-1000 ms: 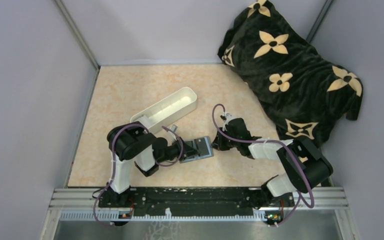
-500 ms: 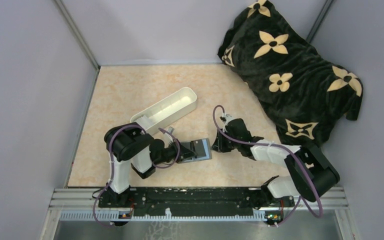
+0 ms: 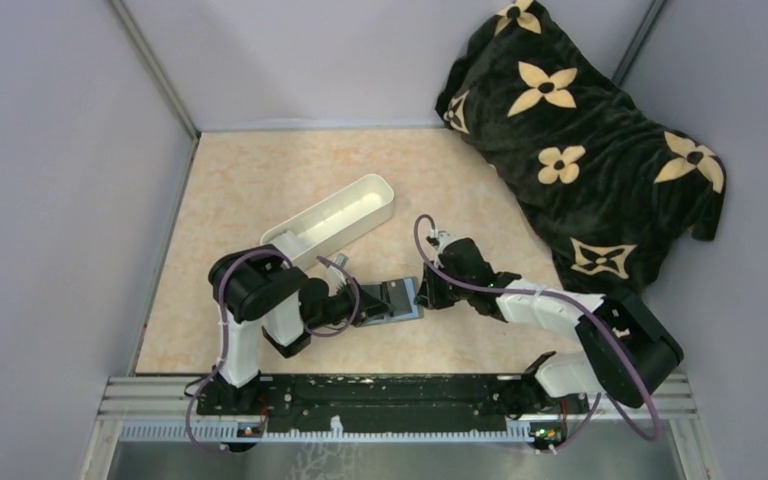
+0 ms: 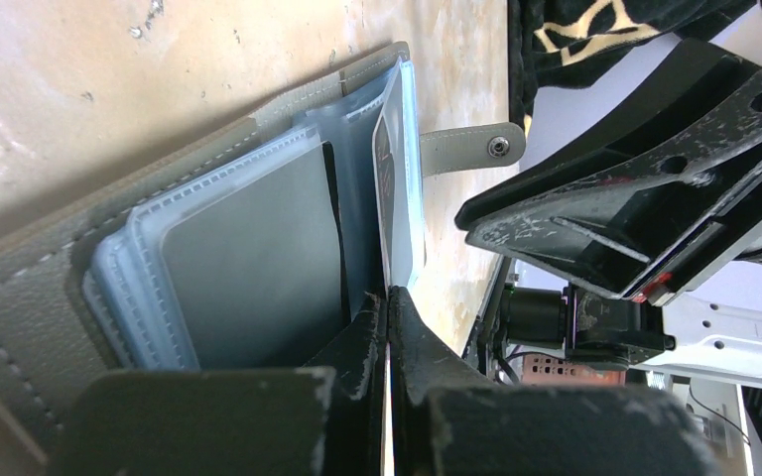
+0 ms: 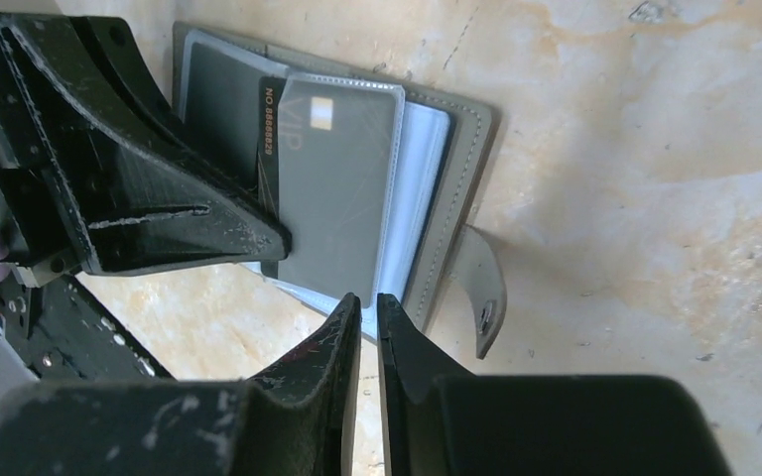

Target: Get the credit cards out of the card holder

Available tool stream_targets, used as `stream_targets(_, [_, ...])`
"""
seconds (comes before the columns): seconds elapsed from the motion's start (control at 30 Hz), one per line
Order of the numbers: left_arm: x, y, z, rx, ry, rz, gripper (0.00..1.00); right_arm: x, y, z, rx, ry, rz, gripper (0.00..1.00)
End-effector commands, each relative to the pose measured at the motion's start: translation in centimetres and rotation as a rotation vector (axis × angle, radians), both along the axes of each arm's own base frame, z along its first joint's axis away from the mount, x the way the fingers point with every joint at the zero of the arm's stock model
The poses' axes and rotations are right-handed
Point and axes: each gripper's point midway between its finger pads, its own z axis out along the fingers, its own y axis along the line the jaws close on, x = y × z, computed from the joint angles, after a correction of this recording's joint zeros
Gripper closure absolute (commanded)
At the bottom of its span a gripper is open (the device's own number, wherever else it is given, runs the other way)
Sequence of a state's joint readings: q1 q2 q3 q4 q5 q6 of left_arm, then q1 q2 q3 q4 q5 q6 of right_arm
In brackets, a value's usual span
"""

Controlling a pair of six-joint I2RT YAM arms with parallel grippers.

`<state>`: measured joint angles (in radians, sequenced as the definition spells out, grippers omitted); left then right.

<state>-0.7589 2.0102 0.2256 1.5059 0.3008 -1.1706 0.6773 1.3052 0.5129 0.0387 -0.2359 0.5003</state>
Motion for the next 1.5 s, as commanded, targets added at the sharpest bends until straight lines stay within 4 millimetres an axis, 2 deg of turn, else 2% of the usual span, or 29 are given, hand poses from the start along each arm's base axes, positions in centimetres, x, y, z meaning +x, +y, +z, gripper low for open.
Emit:
stream_targets(0.0, [-0.3, 0.8, -0.8, 0.022, -0.018, 0.004, 1.0, 0.9, 2.3, 1.7, 0.058, -0.049, 0.037, 0.88])
stream_targets(0.3, [-0.7, 0.9, -0.6, 0.016, -0.021, -0.006, 1.0, 0.3, 2.1, -1.6, 0.027, 0.006, 0.041, 0.9])
stream_targets(0.53, [-0.8, 1.3, -0.4, 0.01, -0.027, -0.006, 0.93, 0.3, 1.5, -3.2, -0.01, 0.029, 0.01, 0.97])
stream_targets(0.7, [-0.8, 1.7, 0.1, -0.026, -0.024, 0.007, 0.92, 0.3, 1.6, -3.5, -0.012, 0.036, 0.008, 0.97])
stream_targets(1.1, [-1.1, 3.1, 0.2, -0.032, -0.02, 0.041, 0.81, 0.4, 1.7, -4.0, -0.016, 0.046, 0.007, 0.98])
stream_targets(1.37, [-0.9, 3.5, 0.2, -0.027, -0.021, 0.053, 0.8, 0.3, 1.7, -4.4, -0.02, 0.054, 0.011, 0.98])
stream_targets(1.47, [-1.0, 3.6, 0.1, -0.025, -0.017, 0.054, 0.83, 0.3, 1.7, -4.5, -0.022, 0.054, 0.012, 0.99])
